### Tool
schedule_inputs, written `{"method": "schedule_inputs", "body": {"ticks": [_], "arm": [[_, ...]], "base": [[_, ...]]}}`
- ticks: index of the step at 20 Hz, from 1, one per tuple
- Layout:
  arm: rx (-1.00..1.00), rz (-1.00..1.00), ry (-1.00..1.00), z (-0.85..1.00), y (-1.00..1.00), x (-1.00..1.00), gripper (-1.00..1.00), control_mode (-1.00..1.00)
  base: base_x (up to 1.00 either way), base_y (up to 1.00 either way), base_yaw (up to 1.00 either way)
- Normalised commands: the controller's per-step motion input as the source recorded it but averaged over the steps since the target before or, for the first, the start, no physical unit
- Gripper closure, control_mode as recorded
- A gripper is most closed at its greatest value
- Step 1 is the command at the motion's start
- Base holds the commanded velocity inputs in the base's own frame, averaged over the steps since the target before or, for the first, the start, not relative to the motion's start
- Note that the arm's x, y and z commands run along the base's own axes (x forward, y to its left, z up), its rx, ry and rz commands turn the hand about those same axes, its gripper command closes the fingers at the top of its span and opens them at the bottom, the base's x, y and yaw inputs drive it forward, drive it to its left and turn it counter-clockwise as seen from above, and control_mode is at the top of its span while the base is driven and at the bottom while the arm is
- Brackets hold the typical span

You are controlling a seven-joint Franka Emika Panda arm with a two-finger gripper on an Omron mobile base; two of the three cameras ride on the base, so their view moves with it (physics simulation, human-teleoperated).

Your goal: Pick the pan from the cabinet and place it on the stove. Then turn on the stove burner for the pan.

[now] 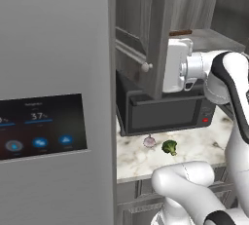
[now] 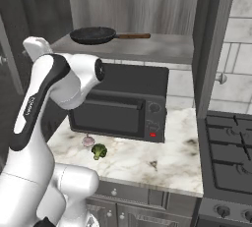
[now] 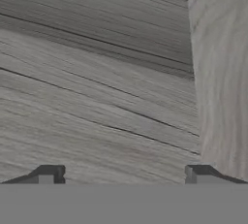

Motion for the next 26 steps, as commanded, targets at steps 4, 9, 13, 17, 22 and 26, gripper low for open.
{"method": "schedule_inputs", "body": {"ticks": [4,9,13,17,22,26], "arm": [[0.0,0.14,0.0,0.0,0.74,-0.27,-1.0,-1.0],[0.0,0.11,0.0,0.0,0.66,-0.2,-1.0,-1.0],[0.0,0.04,0.0,0.0,0.2,-0.15,-1.0,-1.0],[0.0,0.09,-0.1,0.0,-0.27,0.0,-1.0,-1.0],[0.0,0.01,-0.22,0.0,-0.62,-0.03,-1.0,-1.0],[-0.02,0.0,-0.31,0.05,-0.58,-0.02,-1.0,-1.0]], "base": [[0.0,0.0,0.0],[0.0,0.0,0.0],[0.0,0.0,0.0],[0.0,0.0,0.0],[0.0,0.0,0.0],[0.0,0.0,0.0]]}}
